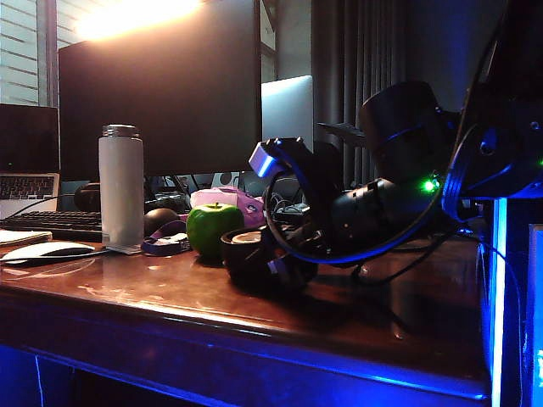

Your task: Stack the black thermos bottle cap from the table onto the green apple.

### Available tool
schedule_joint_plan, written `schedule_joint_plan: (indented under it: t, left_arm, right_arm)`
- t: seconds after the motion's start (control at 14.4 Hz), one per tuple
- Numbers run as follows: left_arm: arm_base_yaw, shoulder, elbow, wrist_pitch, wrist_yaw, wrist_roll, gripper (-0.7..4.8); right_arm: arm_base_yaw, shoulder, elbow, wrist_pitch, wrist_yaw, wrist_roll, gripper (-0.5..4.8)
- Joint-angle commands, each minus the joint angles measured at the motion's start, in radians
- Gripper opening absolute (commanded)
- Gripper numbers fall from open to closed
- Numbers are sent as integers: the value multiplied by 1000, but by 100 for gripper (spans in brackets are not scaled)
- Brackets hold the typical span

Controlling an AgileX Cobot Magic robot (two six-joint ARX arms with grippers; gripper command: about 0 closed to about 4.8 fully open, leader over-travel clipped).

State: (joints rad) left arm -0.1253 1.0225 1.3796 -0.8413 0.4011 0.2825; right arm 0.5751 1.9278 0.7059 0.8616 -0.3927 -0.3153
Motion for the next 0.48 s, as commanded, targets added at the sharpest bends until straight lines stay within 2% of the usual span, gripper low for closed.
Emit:
schedule_joint_plan:
  t: [0.07, 0.48]
  left_arm:
    - [0, -2, 1, 12, 4, -3, -5]
    - [0, -2, 1, 12, 4, -3, -5]
  right_arm:
    - [2, -4, 3, 10, -2, 1, 198]
    - [2, -4, 3, 27, -2, 24, 202]
